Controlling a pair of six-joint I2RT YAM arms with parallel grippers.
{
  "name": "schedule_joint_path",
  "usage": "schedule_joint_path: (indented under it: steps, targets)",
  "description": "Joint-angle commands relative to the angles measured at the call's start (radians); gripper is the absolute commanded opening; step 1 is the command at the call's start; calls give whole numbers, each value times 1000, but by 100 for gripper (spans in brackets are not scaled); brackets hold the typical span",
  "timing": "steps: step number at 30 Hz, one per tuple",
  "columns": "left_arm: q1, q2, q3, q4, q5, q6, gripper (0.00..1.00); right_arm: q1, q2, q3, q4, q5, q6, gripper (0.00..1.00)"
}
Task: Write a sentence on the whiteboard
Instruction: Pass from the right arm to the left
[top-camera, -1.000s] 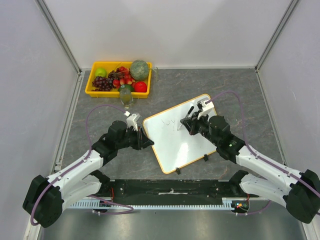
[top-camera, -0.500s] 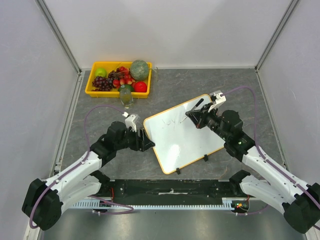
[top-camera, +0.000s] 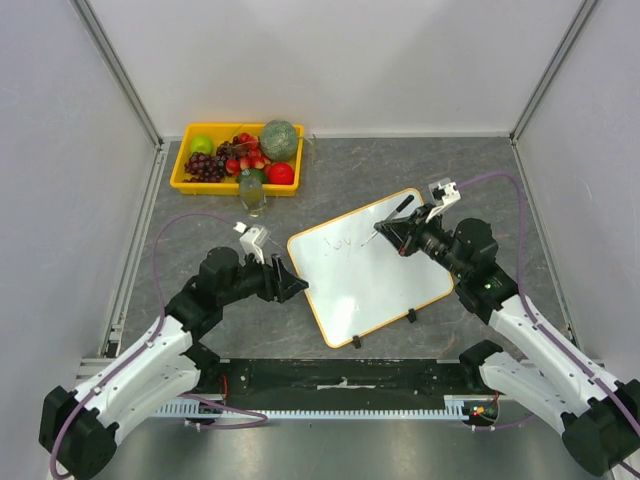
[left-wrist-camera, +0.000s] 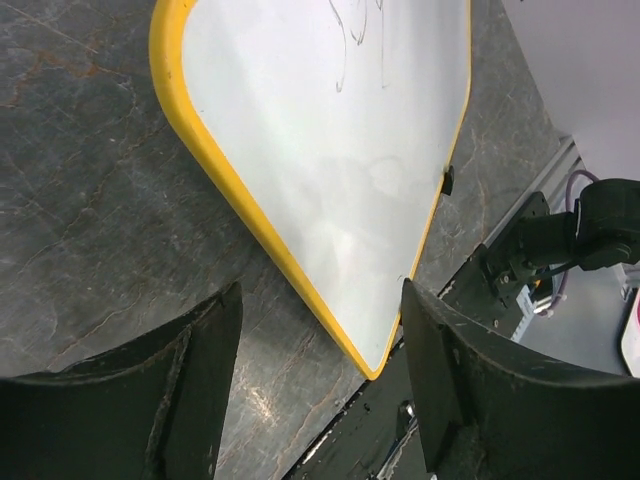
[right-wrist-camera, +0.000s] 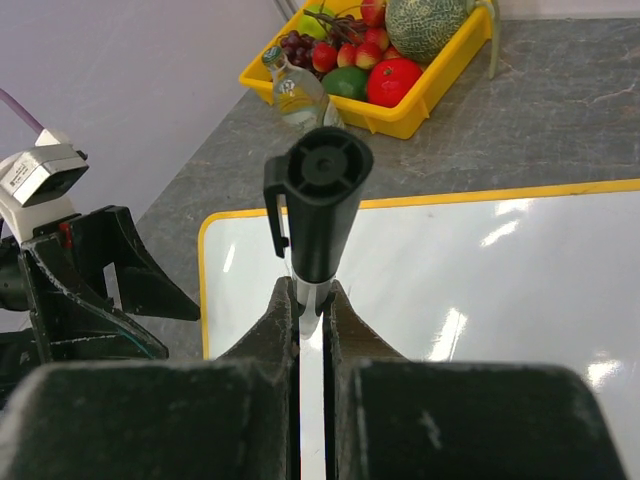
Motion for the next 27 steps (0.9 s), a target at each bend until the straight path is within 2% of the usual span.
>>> schedule_joint_path:
  steps: [1, 4, 8, 12, 16, 23, 25, 27]
  targets:
    - [4, -100, 88, -110, -71, -16, 70, -6, -21, 39, 40, -100, 23, 0]
    - [1, -146, 154, -194, -98, 30, 70, -6, -19, 37, 62, -147, 45, 0]
    - [-26, -99, 251, -213, -67, 87, 69, -8, -5, 34, 95, -216, 72, 0]
    - [-98, 53, 361, -155, -33, 151, 69, -6, 5, 27, 146, -264, 121, 0]
    - [-223, 241, 495, -92, -36, 210, 69, -6, 7, 27, 169, -287, 155, 0]
    - [-286, 469, 605, 3, -24, 221, 66, -6, -11, 17, 197, -299, 194, 0]
    - [-290, 495, 607, 22, -22, 221, 63, -6, -14, 17, 197, -304, 197, 0]
    - [-293, 509, 602, 40, -15, 216, 55, -8, -11, 17, 195, -313, 200, 0]
